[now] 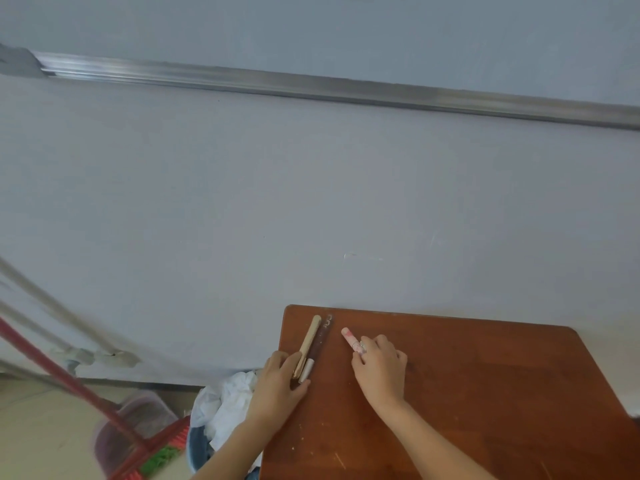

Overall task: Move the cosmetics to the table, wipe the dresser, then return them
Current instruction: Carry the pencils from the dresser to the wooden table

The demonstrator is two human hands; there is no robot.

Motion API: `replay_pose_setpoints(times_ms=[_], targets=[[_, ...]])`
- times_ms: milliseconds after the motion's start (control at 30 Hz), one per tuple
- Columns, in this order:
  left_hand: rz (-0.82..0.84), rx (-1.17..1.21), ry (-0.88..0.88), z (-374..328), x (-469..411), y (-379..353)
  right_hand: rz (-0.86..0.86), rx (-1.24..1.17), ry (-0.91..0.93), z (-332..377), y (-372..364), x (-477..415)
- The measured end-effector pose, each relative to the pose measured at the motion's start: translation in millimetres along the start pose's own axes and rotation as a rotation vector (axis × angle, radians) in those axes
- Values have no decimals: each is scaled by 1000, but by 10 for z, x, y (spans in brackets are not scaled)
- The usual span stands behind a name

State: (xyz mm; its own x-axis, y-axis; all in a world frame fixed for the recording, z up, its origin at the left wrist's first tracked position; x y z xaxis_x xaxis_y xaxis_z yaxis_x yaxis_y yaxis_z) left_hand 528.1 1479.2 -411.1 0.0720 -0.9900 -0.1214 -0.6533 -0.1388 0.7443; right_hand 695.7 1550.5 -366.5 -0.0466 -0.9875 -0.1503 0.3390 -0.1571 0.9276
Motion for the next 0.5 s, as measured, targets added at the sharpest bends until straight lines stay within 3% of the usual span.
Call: replay_pose_setpoints(times_ms=[167, 333, 400, 500], targets=[[-67, -61, -47, 3, -49, 5, 30, 4, 1, 27, -5, 8], [-107, -198, -120, -134, -144, -30, 60, 1, -136, -65, -33, -12], [-126, -231, -119, -183, -157, -44, 131, 43, -205, -57, -76, -73], [-125, -247, -120, -197, -140, -105, 209, 76, -167, 88, -175, -156]])
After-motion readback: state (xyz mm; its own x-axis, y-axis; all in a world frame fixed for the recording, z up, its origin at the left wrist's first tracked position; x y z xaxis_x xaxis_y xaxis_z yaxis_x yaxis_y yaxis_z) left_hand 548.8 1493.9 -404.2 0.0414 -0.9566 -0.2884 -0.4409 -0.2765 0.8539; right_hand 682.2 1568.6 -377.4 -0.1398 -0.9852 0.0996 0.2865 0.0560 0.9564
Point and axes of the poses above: each hand's wrist, its own x-axis away from the middle knuckle, its own y-axis out of the back of the hand, z = x × y, the point moved 9 cm from there along -x, towards the middle knuckle, and after that the axes turned 13 degrees about -y, right-handed, at the moved point
